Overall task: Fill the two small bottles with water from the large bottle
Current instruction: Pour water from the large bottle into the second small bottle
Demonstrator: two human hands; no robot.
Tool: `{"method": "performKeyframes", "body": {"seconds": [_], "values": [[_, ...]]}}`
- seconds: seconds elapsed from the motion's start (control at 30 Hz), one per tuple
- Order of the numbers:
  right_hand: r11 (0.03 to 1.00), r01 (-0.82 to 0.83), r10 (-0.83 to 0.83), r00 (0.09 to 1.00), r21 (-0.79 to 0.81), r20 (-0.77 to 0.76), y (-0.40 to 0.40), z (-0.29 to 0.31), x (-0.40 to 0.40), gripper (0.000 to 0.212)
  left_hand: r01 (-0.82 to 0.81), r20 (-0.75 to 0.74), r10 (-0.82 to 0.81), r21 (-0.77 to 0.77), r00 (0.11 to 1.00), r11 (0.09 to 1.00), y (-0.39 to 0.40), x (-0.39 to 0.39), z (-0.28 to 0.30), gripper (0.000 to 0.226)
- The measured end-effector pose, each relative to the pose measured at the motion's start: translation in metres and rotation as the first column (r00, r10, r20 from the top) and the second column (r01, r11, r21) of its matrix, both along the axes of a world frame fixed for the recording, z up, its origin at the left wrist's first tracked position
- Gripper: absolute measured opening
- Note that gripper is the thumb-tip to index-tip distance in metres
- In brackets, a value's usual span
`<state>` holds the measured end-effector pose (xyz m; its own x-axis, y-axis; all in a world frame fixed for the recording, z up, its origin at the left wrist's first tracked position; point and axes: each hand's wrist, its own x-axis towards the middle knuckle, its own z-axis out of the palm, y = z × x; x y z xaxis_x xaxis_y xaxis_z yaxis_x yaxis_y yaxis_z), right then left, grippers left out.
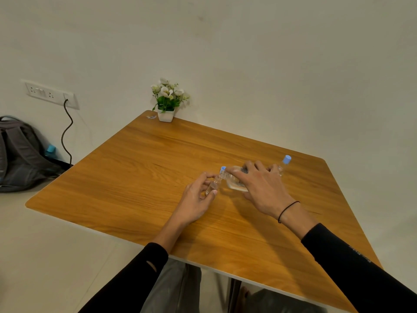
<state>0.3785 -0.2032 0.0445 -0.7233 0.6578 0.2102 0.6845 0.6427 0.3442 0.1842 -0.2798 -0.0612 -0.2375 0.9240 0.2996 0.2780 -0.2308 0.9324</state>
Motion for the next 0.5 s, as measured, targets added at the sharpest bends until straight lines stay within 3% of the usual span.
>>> {"method": "performKeyframes", "body": {"seconds": [0.5], "values": [[1.000,0.012,-0.013,1.000,-0.010,-0.010,-0.0026,0.0010,-0.0005,0.072,-0.007,-0.003,0.007,0.033,1.000,0.999,0.0024,-0.0010,-0.0034,0.050]]}}
